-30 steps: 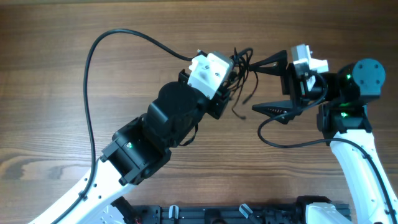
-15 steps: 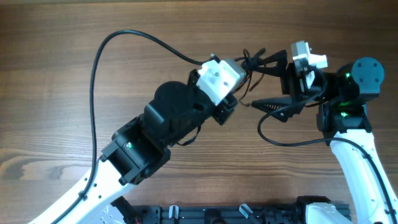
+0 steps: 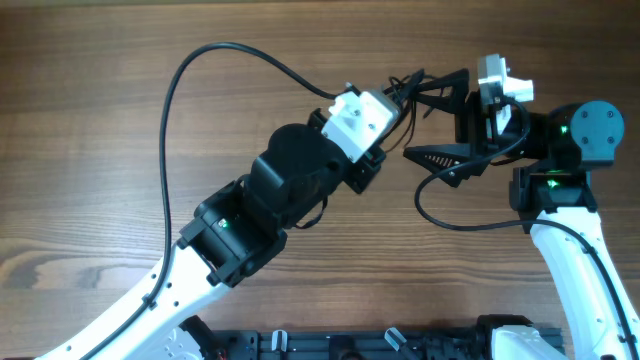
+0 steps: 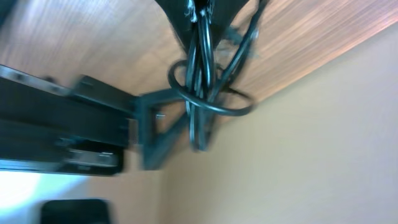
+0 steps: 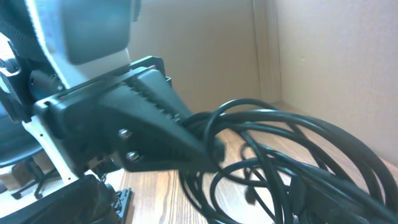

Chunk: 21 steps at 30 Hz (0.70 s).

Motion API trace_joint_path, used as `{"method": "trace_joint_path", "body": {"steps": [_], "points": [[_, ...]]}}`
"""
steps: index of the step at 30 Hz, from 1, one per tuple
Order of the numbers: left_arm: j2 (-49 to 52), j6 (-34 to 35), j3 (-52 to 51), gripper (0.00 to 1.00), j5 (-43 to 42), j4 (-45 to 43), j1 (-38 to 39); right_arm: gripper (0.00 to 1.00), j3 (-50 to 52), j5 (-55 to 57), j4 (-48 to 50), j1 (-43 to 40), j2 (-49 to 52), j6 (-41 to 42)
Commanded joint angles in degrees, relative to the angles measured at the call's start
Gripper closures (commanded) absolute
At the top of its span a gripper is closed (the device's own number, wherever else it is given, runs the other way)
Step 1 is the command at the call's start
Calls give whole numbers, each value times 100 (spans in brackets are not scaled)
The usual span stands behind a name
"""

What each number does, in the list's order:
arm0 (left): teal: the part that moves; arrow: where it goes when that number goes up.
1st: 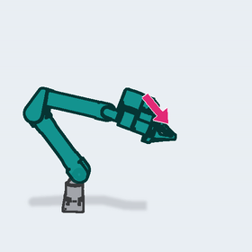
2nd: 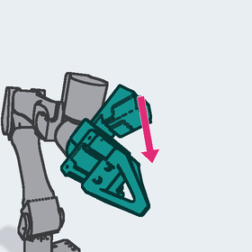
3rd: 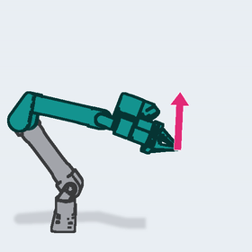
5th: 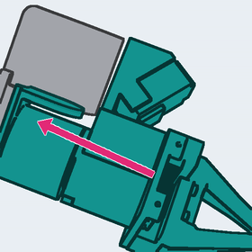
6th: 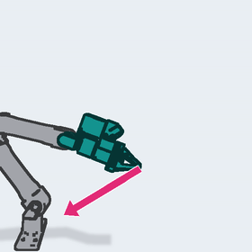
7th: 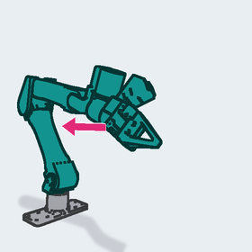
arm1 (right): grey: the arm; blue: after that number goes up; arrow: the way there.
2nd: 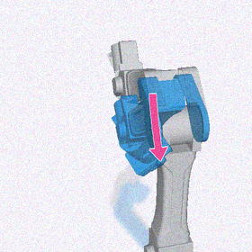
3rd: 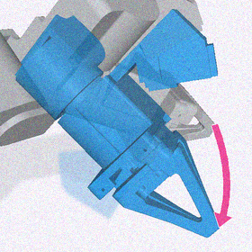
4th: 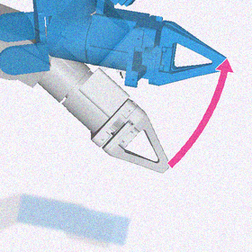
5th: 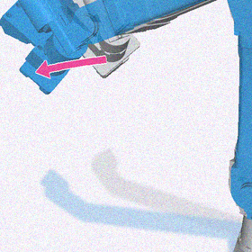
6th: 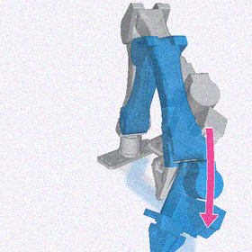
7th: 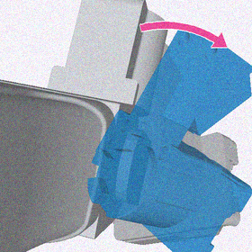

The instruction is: Untangle cables

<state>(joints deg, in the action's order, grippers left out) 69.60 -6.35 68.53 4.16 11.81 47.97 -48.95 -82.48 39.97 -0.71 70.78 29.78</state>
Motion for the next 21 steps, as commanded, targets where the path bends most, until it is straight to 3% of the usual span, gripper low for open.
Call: {"method": "trace_joint_path", "body": {"steps": [1,7,10,14,15,16,21], "points": [[17,212,37,96,791,81,13,0,-44,-146,234,-13,35,44],[17,212,37,96,890,505,13,0,-44,-136,586,-13,24,210],[15,188,37,96,940,518,-15,0,-44,114,586,-15,26,831],[15,-1547,37,96,461,629,-24,0,-46,304,590,-258,24,1718],[15,-2247,37,96,267,684,-24,0,-46,297,588,-428,24,1998],[17,-3488,37,96,181,793,-24,0,-46,251,588,-654,24,2253],[50,-6157,37,96,-66,949,-24,0,-46,-37,590,-1003,24,2599]]}}
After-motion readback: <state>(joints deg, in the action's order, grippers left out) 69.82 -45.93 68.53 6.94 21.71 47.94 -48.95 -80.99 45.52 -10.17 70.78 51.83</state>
